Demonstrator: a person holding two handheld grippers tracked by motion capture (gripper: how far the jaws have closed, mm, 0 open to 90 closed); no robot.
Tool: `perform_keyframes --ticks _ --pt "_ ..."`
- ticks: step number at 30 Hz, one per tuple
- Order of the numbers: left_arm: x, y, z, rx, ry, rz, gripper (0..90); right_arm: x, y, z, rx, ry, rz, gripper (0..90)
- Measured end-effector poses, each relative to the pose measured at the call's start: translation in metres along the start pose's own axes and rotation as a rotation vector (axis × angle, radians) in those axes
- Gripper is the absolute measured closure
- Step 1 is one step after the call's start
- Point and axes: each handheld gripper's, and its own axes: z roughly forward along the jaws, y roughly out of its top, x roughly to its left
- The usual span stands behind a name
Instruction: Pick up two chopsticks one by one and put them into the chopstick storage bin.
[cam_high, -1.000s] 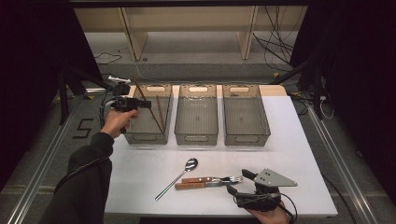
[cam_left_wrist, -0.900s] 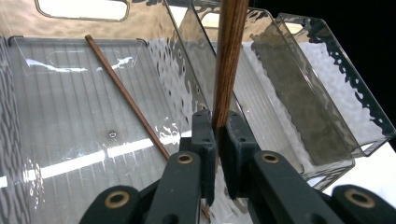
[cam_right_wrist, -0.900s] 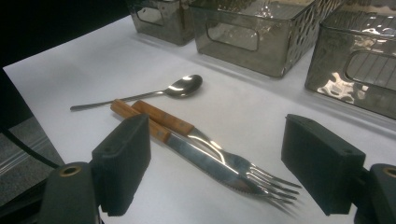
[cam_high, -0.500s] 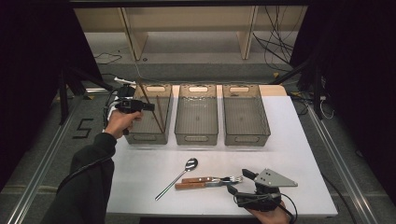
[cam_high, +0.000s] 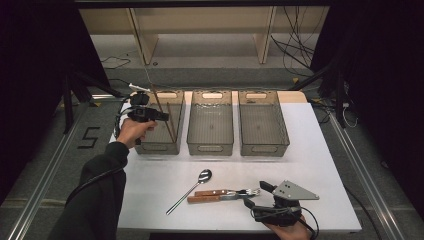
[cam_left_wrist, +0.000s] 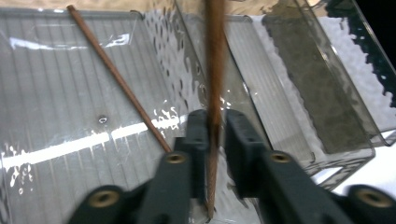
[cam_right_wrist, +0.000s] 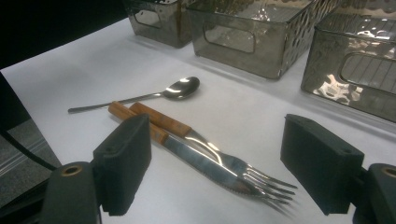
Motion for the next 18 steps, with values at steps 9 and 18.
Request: perform_keyframes --ticks 9,18 --pt "-0.004 0.000 0.007 0.033 0.098 0.032 28.9 0.000 0.000 0.000 0.002 0.002 0.004 25.4" --pt "-0.010 -0.001 -0.002 0.006 0.071 0.039 21.0 -0.001 0.000 0.000 0.000 0.001 0.006 25.4"
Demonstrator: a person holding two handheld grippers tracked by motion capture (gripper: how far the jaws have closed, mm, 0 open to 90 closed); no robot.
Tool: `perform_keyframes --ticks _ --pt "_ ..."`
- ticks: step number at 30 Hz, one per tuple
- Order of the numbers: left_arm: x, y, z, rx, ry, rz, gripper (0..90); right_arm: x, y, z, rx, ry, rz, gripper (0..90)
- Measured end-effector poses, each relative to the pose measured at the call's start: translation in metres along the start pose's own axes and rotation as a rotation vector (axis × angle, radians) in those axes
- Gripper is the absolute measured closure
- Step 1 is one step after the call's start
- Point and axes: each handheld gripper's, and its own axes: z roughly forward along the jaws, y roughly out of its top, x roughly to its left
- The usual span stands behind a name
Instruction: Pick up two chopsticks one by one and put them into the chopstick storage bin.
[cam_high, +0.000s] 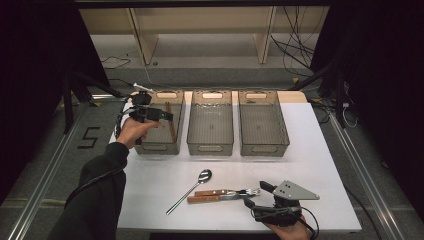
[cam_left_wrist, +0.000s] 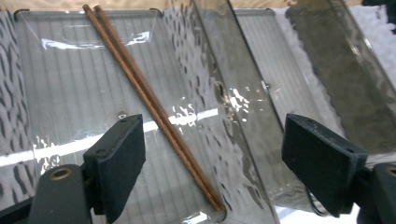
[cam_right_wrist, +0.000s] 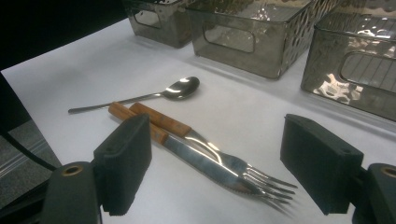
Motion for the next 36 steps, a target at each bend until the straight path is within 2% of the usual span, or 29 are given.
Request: perform_keyframes --ticks 6,12,17,20,26,27,28,30,31,36 --pt "-0.011 -0.009 -0.017 -0.054 -0.055 0.031 19.9 0.000 0.000 0.000 0.000 -0.002 0.000 25.4" --pt "-0.025 -0.026 -0.035 -0.093 -0.095 0.073 20.1 0.000 0.000 0.000 0.001 -0.004 -0.001 25.5" --pt "-0.040 -0.054 -0.042 -0.080 -0.113 0.128 20.8 0.000 0.000 0.000 0.002 -0.006 0.002 25.4" --pt "-0.048 -0.074 -0.043 -0.060 -0.108 0.172 21.0 0.000 -0.001 0.000 0.002 -0.007 0.000 25.5" --pt "-0.057 -0.110 -0.040 -0.060 -0.153 0.179 21.0 0.001 -0.001 0.001 0.000 -0.006 -0.002 25.5" --pt "-0.058 -0.114 -0.038 -0.051 -0.152 0.179 21.2 0.001 -0.001 0.001 0.001 -0.006 -0.001 25.5" --pt "-0.060 -0.116 -0.037 -0.026 -0.145 0.201 21.2 0.001 -0.001 0.001 0.002 -0.005 -0.002 25.5" --pt "-0.062 -0.120 -0.038 -0.033 -0.134 0.214 21.1 0.002 -0.001 0.002 0.005 -0.006 -0.004 25.5" --pt "-0.063 -0.121 -0.038 -0.032 -0.144 0.215 21.1 0.002 -0.001 0.002 0.004 -0.004 -0.004 25.6" --pt "-0.069 -0.132 -0.035 0.014 -0.139 0.252 21.0 0.000 -0.003 0.002 0.005 -0.004 -0.002 25.5"
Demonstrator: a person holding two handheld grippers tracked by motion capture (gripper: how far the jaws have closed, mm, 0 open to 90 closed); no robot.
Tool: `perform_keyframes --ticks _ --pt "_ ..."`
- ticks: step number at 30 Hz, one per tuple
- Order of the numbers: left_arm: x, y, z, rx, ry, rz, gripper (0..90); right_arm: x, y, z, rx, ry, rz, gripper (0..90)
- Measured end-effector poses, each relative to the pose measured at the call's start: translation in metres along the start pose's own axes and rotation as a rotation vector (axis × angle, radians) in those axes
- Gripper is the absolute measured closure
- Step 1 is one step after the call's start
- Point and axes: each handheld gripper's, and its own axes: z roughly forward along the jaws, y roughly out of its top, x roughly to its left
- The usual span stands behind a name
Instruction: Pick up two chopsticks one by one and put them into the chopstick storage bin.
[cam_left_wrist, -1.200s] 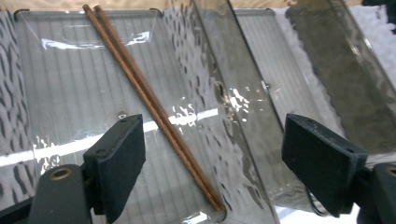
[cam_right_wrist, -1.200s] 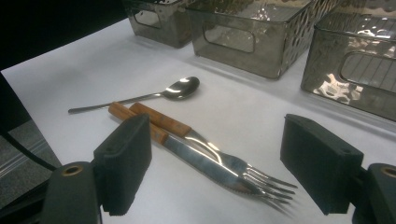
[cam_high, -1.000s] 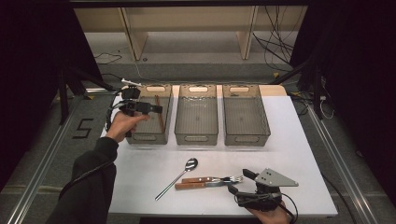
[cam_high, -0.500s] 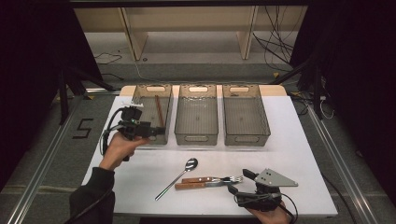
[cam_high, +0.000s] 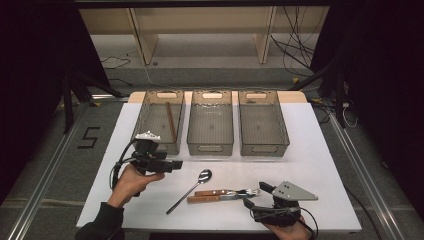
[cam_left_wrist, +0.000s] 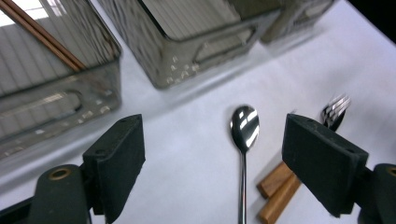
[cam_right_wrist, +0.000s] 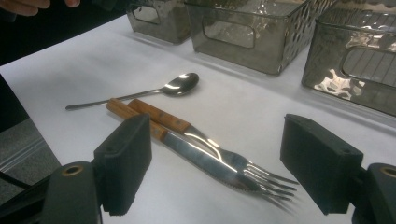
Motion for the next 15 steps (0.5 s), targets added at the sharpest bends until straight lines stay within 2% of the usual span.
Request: perform_keyframes --ticks 1,6,14,15 --pt "-0.001 -0.002 0.002 0.015 -0.002 0.013 21.0 0.000 0.000 0.000 0.002 0.000 -0.001 25.6" --pt "-0.005 -0.016 0.014 0.076 -0.013 0.022 20.6 0.000 -0.001 -0.001 0.000 0.001 -0.002 25.6" --pt "-0.016 -0.036 0.021 0.141 -0.001 0.053 19.7 -0.004 -0.004 0.000 0.002 0.008 0.010 25.6" --pt "-0.017 -0.038 0.022 0.158 0.003 0.070 19.8 -0.004 -0.004 0.000 0.003 0.008 0.012 25.6"
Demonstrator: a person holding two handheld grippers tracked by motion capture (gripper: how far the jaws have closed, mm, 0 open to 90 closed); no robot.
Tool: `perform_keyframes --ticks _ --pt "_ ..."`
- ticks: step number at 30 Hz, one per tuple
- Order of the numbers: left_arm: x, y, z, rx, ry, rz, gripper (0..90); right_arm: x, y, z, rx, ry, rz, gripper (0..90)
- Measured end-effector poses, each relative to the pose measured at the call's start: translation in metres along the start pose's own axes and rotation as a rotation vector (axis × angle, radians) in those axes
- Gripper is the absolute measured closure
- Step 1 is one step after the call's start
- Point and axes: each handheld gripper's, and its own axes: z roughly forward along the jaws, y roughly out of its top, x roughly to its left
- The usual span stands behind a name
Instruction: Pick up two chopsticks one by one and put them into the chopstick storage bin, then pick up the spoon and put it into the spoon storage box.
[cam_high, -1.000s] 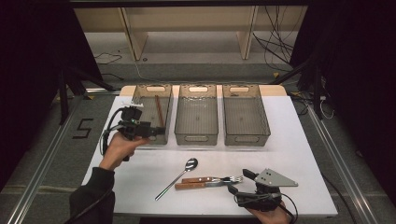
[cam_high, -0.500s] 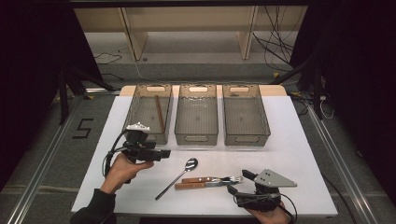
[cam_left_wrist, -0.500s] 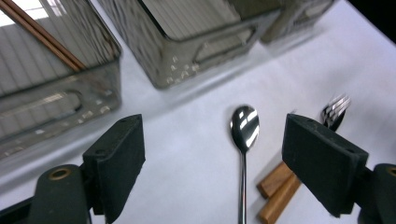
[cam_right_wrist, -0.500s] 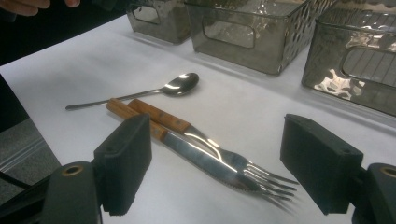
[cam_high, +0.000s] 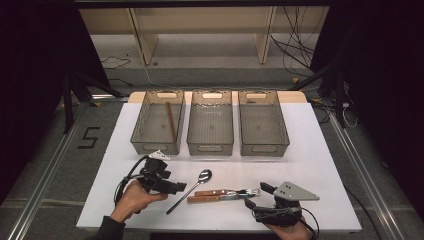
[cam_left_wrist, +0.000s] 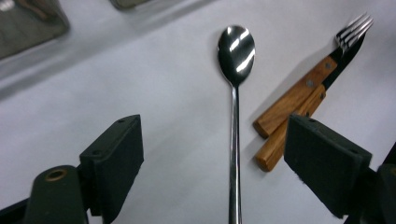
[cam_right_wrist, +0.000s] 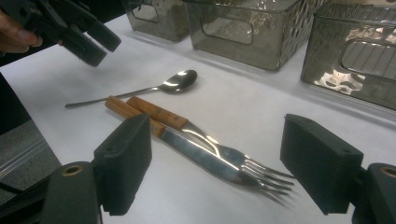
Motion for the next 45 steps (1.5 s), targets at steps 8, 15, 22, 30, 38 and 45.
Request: perform_keyframes --ticks 8,15,22,30,38,45 --pt "-0.013 -0.006 0.005 0.052 0.031 0.046 24.2 0.000 0.000 0.003 0.004 0.006 -0.003 25.6" --pt "-0.019 -0.009 0.009 0.102 0.034 0.098 34.1 0.001 0.000 0.003 0.004 0.006 -0.005 25.6" --pt "-0.025 -0.012 0.013 0.155 0.035 0.120 42.6 0.001 0.000 0.002 0.006 0.003 -0.003 25.7" --pt "-0.029 -0.013 0.016 0.181 0.032 0.139 52.8 0.000 -0.001 0.000 0.003 -0.008 -0.004 25.8" --pt "-0.033 -0.016 0.019 0.201 0.035 0.169 62.1 0.004 -0.001 0.000 0.007 -0.012 -0.014 26.1" --pt "-0.036 -0.019 0.024 0.208 0.056 0.195 66.8 0.005 -0.001 0.000 0.009 -0.013 -0.015 26.3"
